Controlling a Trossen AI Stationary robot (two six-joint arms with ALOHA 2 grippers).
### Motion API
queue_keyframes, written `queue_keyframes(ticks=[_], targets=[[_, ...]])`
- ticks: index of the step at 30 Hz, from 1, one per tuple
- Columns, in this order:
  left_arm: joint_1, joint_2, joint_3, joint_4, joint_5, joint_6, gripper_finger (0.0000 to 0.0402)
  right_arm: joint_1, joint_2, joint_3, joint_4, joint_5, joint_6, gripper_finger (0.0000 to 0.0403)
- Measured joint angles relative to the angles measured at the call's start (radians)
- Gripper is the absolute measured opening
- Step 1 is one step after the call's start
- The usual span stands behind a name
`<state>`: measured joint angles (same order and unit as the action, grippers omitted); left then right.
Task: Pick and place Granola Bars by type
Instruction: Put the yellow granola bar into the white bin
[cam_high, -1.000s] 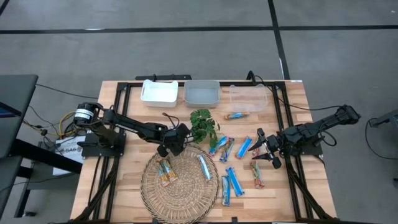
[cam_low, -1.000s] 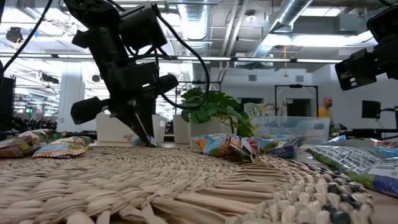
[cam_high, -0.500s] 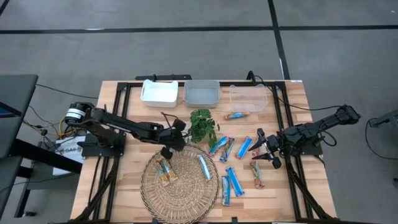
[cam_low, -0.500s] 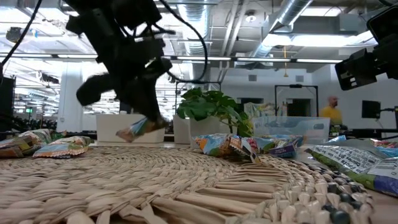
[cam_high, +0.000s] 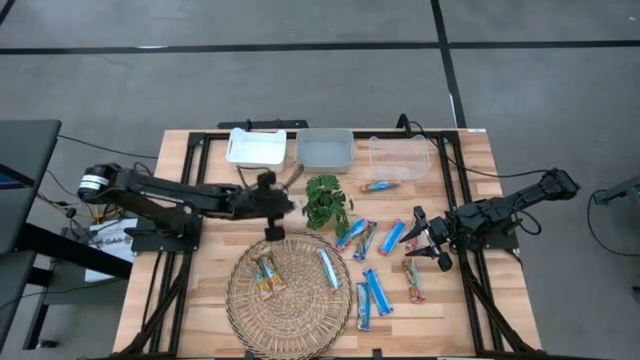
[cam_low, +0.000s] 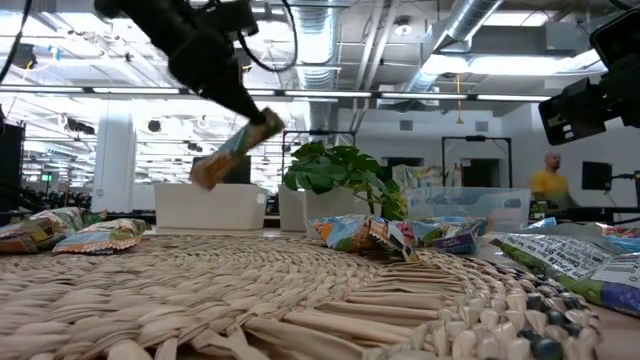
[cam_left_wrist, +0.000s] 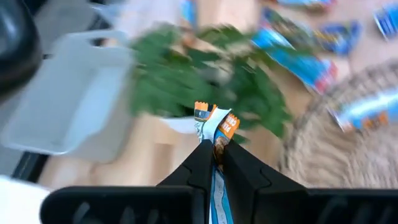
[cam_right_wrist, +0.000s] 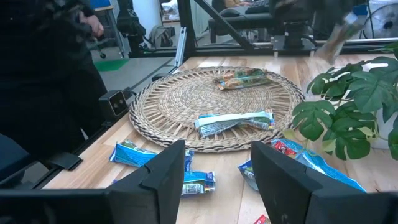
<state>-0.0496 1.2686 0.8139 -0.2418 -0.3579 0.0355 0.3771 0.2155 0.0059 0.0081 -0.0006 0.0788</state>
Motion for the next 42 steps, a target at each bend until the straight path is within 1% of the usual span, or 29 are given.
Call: queue_keyframes(ticks=[4,7,12,16,22,24,26,31,34,39,42], targets=[[0.054,-0.08,0.0,-0.005,-0.065,-0.02,0.0021,0.0,0.0,0.0,0.0,0.0,0.0,0.0177],[0.118,-0.134,0.001,-0.009,-0.131,-0.017,0.0022,0.0,0.0,0.0,0.0,0.0,0.0,0.0176],[0.259,-0.196,0.001,-0.011,-0.226,0.019,0.0022,0.0,0.0,0.0,0.0,0.0,0.0,0.0177],[0.391,-0.212,0.001,-0.011,-0.238,0.053,0.0022,0.0,0.0,0.0,0.0,0.0,0.0,0.0177],[0.579,-0.197,0.001,-0.012,-0.211,0.078,0.0022,0.0,0.0,0.0,0.0,0.0,0.0,0.0177],[0.625,-0.185,0.001,-0.009,-0.173,0.1,0.0022,0.0,0.0,0.0,0.0,0.0,0.0,0.0177],[0.658,-0.167,0.001,-0.004,-0.127,0.154,0.0022,0.0,0.0,0.0,0.0,0.0,0.0,0.0177],[0.696,-0.084,0.001,0.001,-0.021,0.364,0.0022,0.0,0.0,0.0,0.0,0.0,0.0,0.0176],[0.696,-0.02,0.001,0.02,0.02,0.494,0.0022,0.0,0.0,0.0,0.0,0.0,0.0,0.0178],[0.691,0.062,0.001,0.028,0.032,0.638,0.0023,0.0,0.0,0.0,0.0,0.0,0.0,0.0176],[0.69,0.089,0.001,0.033,0.013,0.677,0.0031,0.0,0.0,0.0,0.0,0.0,0.0,0.0176]])
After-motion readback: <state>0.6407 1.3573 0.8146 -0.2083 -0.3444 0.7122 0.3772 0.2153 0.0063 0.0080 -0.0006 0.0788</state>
